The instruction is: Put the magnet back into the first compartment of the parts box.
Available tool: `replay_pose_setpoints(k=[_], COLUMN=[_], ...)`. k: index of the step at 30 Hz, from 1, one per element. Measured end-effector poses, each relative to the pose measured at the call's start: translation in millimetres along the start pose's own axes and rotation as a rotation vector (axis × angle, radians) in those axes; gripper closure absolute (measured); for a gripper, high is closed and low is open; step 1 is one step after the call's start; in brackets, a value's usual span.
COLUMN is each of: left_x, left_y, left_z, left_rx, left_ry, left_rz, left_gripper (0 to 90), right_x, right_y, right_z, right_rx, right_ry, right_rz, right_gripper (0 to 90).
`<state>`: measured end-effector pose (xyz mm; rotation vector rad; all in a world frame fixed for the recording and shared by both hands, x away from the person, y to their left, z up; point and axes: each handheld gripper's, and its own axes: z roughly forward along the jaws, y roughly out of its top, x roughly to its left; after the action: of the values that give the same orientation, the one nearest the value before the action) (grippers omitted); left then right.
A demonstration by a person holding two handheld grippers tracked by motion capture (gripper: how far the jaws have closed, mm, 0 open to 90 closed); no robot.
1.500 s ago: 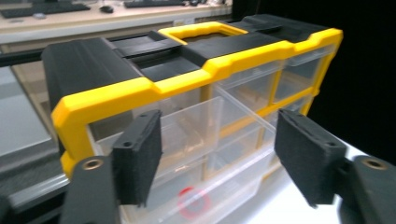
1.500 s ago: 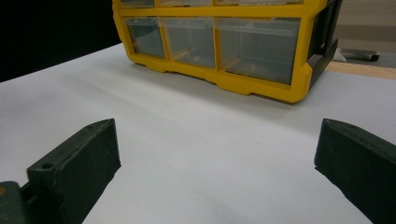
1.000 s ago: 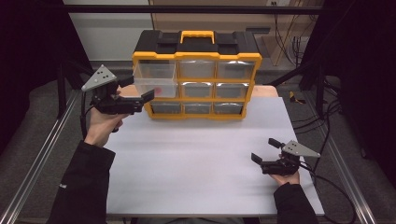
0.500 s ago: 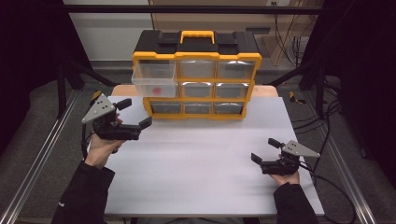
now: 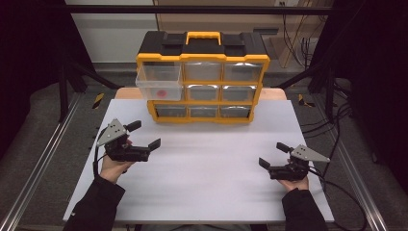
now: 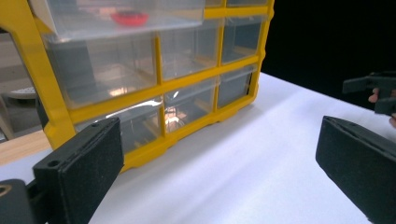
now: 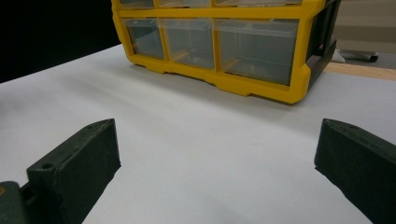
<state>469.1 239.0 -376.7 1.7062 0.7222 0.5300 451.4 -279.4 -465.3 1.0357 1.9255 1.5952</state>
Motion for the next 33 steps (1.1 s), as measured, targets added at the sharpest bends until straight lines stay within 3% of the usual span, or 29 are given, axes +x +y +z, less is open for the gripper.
replay_pose_setpoints(k=[10, 19, 27, 31, 33], left_x=[1.1, 9.8, 13.1, 13.5, 15.8], left_y=[-27.7, -52.2, -62.0, -66.6, -70.1], left_z=[-4.6, -11.4, -16.2, -18.4, -18.8], left_rx=[0.029, 0.037, 0.066, 0.045, 0.06], left_ry=[-0.017, 0.004, 0.019, 0.027, 0.027], left_rz=[-0.023, -0.05, -0.043, -0.053, -0.054], left_gripper=[0.0, 0.0, 0.0, 0.0, 0.0], right_x=[0.5, 0.4, 0.6, 0.0, 0.0], right_y=[-0.1, -0.5, -0.5, -0.4, -0.2], right_z=[-0.1, 0.4, 0.3, 0.1, -0.4], right_rx=[0.005, 0.006, 0.006, -0.002, -0.001], right_ry=[0.0, -0.002, 0.0, -0.002, 0.0], right_rz=[0.004, 0.0, -0.001, -0.007, -0.003], right_gripper=[0.4, 0.4, 0.4, 0.4, 0.4])
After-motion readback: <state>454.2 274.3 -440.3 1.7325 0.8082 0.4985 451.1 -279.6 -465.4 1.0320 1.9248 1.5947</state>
